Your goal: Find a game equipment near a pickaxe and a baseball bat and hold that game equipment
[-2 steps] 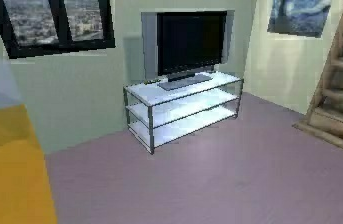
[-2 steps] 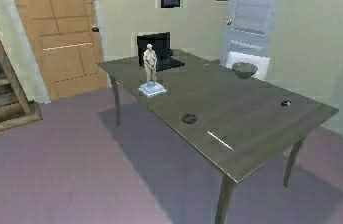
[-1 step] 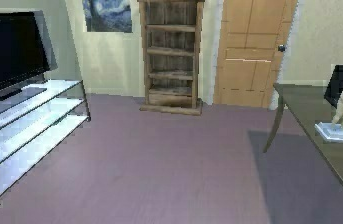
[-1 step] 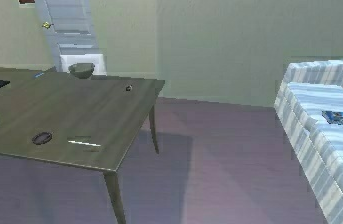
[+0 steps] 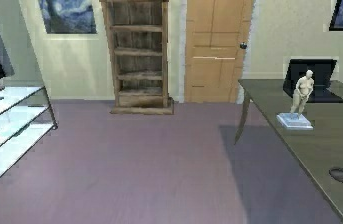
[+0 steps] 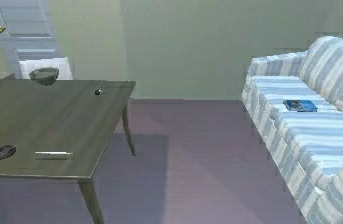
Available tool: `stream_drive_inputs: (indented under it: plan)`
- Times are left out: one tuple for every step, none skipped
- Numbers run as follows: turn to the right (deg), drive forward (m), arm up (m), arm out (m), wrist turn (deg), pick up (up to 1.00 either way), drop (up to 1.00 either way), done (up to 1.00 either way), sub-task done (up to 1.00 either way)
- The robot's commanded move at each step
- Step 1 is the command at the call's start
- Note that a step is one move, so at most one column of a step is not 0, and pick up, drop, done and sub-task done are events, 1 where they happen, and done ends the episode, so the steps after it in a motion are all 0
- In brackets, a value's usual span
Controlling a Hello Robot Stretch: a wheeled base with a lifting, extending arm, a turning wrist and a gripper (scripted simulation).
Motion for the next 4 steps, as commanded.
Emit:
stream_drive_inputs:
  plan:
    - [0.0,1.0,0.0,0.0,0.0,0.0,0.0,0.0,0.0]
    - [3.0,0.0,0.0,0.0,0.0,0.0,0.0,0.0,0.0]
    - [0.0,1.0,0.0,0.0,0.0,0.0,0.0,0.0,0.0]
    - [42.0,0.0,0.0,0.0,0.0,0.0,0.0,0.0,0.0]
